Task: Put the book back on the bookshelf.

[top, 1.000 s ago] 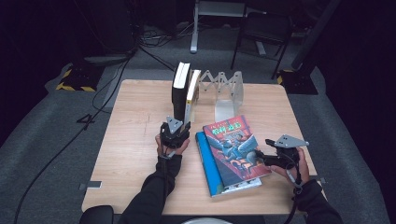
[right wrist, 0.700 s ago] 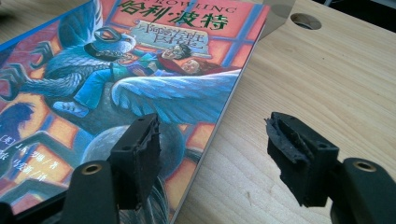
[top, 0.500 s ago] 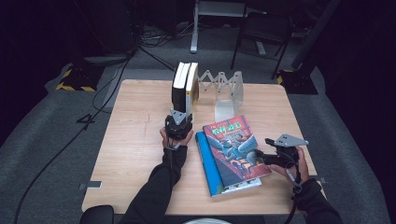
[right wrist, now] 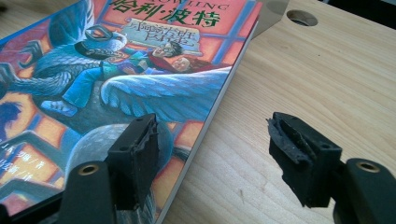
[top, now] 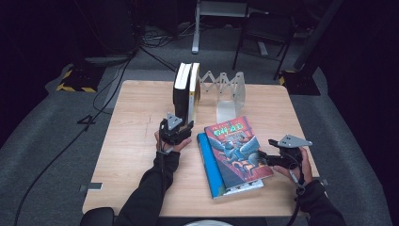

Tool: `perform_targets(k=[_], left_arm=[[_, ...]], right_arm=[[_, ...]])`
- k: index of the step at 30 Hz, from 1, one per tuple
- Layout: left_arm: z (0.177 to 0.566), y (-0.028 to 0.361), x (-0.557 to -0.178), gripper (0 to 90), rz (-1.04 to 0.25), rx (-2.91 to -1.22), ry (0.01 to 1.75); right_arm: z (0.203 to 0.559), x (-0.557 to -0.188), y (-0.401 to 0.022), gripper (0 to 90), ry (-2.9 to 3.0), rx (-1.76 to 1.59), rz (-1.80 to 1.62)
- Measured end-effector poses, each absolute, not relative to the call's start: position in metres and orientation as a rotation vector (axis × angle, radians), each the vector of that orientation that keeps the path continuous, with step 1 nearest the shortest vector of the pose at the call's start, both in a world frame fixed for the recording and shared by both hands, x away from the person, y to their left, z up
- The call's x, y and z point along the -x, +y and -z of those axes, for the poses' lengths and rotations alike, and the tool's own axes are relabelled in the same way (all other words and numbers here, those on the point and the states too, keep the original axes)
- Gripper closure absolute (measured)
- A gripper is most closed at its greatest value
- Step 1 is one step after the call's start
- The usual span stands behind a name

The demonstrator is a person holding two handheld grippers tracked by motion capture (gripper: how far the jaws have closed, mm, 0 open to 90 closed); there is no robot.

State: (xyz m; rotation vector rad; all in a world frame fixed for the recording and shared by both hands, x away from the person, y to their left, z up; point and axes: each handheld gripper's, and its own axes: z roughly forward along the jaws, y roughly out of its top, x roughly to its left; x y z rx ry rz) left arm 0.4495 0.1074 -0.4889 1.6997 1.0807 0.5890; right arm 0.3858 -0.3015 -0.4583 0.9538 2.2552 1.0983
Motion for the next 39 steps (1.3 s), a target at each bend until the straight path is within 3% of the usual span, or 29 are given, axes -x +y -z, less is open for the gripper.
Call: perform_targets(k=[2, 11, 25, 39], left_arm=[[0.492, 0.107, -0.449, 63.1, -0.598, -1.737, 1.068], [0.496, 0.094, -0.456, 78.5, -0.679, -1.848, 1.069], [0.494, 0.083, -0.469, 81.7, -0.749, -1.812, 1.164], [0.495, 0.080, -0.475, 81.3, -0.720, -1.772, 1.185]], right_arm=[[0.458, -0.385, -0.301, 32.6, 2.259, -0.951, -1.106], [0.457, -0.385, -0.300, 32.9, 2.261, -0.951, -1.109], [0.458, -0.387, -0.299, 33.2, 2.266, -0.955, -1.113], [0.458, -0.388, -0.300, 33.5, 2.267, -0.955, -1.103]])
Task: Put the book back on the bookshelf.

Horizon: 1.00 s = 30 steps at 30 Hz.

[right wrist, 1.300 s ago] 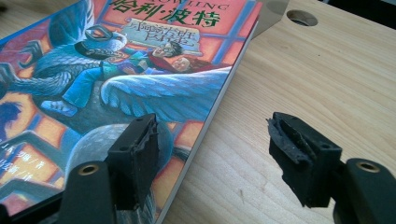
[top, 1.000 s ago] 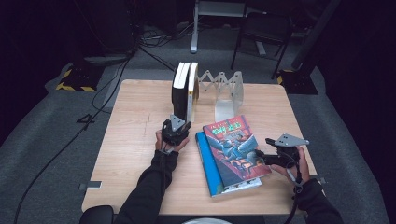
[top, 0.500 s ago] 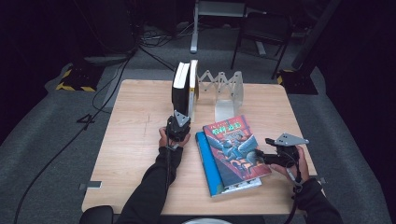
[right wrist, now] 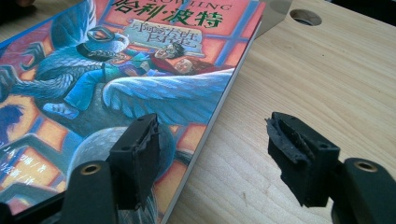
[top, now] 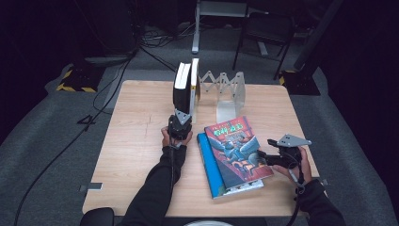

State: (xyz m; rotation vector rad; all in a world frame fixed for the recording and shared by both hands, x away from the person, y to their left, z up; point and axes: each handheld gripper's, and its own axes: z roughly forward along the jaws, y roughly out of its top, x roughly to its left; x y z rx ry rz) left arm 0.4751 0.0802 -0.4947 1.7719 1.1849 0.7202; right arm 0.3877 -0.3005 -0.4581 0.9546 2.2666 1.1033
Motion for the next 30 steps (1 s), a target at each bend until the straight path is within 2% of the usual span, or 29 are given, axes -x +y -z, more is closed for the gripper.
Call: perform_targets(k=[7, 17, 20, 22, 30], left_arm=[[0.496, 0.075, -0.467, 71.6, -0.677, -1.817, 1.147], [0.494, 0.076, -0.455, 59.6, -0.592, -2.006, 1.009], [0.489, 0.081, -0.446, 55.3, -0.555, -2.022, 0.957], [0.484, 0.084, -0.438, 52.9, -0.582, -2.037, 0.929], [0.474, 0.101, -0.409, 46.8, -0.546, -2.104, 0.788]], right_arm=[[0.456, -0.386, -0.303, 33.6, 2.257, -0.963, -1.105], [0.449, -0.377, -0.299, 34.3, 2.269, -0.887, -1.117], [0.449, -0.374, -0.298, 34.2, 2.300, -0.882, -1.131], [0.447, -0.371, -0.295, 34.1, 2.318, -0.860, -1.135], [0.449, -0.364, -0.290, 33.0, 2.391, -0.812, -1.105]])
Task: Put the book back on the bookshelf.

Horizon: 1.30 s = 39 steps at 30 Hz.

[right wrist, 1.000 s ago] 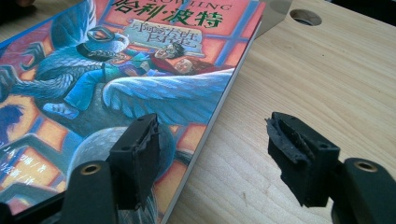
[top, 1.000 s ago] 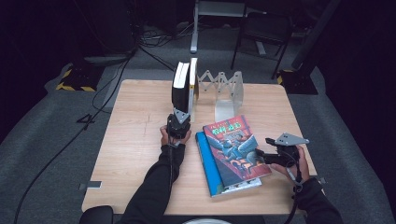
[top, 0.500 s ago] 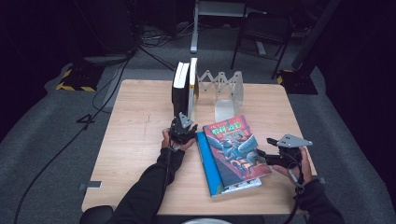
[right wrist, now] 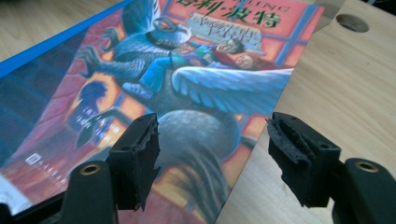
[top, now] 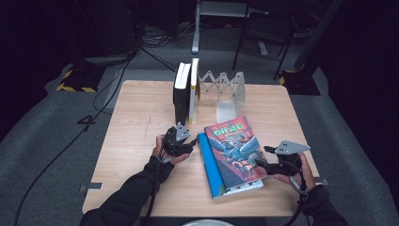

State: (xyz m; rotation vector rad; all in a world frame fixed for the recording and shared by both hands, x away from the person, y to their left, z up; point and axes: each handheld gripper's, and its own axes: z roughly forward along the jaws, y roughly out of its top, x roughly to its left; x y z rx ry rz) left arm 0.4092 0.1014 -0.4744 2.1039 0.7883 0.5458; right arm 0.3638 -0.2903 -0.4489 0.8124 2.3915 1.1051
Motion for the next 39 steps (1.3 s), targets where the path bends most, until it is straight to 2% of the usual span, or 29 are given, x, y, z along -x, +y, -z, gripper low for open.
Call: perform_targets(k=[3, 7, 12, 15, 20, 22, 29, 34, 39], left_arm=[[0.475, 0.110, -0.389, 44.7, -0.533, -2.150, 0.662], [0.477, 0.113, -0.373, 43.0, -0.497, -2.193, 0.604], [0.482, 0.120, -0.354, 36.4, -0.348, -2.288, 0.533], [0.484, 0.127, -0.343, 34.7, -0.314, -2.307, 0.474], [0.489, 0.138, -0.332, 31.8, -0.302, -2.338, 0.490], [0.490, 0.140, -0.332, 27.2, -0.291, -2.354, 0.498], [0.497, 0.135, -0.338, 23.7, -0.310, -2.378, 0.530], [0.500, 0.136, -0.344, 22.3, -0.188, -2.359, 0.523], [0.502, 0.138, -0.346, 18.8, -0.184, -2.344, 0.523]], right_arm=[[0.446, -0.357, -0.293, 32.9, 2.385, -0.813, -1.117], [0.444, -0.351, -0.296, 30.2, 2.400, -0.825, -1.132], [0.447, -0.343, -0.306, 30.0, 2.442, -0.859, -1.135], [0.447, -0.337, -0.309, 32.2, 2.472, -0.825, -1.101], [0.448, -0.328, -0.314, 31.7, 2.521, -0.806, -1.074], [0.450, -0.328, -0.316, 31.7, 2.535, -0.813, -1.060], [0.461, -0.335, -0.316, 30.6, 2.600, -0.824, -1.081], [0.464, -0.339, -0.316, 28.1, 2.622, -0.841, -1.137], [0.463, -0.337, -0.313, 27.7, 2.608, -0.812, -1.112]])
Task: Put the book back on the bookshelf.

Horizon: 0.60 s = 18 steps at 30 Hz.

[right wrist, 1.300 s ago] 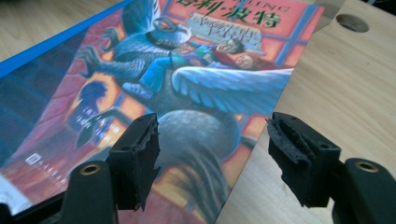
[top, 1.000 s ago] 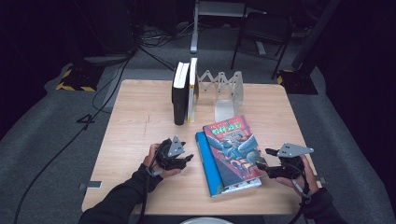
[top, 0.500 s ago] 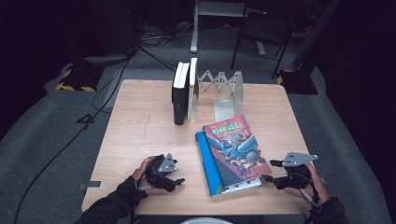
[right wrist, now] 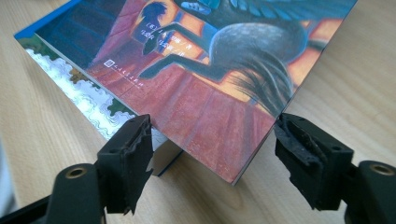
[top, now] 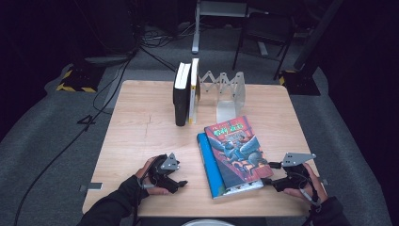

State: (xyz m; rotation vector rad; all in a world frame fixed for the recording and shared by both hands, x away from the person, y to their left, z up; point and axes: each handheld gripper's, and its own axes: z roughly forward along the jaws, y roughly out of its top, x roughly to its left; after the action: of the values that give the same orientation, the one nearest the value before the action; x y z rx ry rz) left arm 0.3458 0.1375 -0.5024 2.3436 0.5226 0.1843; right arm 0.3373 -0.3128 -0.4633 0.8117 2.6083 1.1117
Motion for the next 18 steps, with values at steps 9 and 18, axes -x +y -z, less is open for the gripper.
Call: perform_targets(k=[9, 18], left_arm=[[0.503, 0.138, -0.347, 15.6, -0.188, -2.345, 0.532], [0.502, 0.136, -0.348, 15.6, -0.188, -2.358, 0.543]], right_arm=[[0.458, -0.328, -0.298, 34.5, 2.654, -0.710, -1.109], [0.452, -0.316, -0.267, 33.8, 2.663, -0.567, -1.084]])
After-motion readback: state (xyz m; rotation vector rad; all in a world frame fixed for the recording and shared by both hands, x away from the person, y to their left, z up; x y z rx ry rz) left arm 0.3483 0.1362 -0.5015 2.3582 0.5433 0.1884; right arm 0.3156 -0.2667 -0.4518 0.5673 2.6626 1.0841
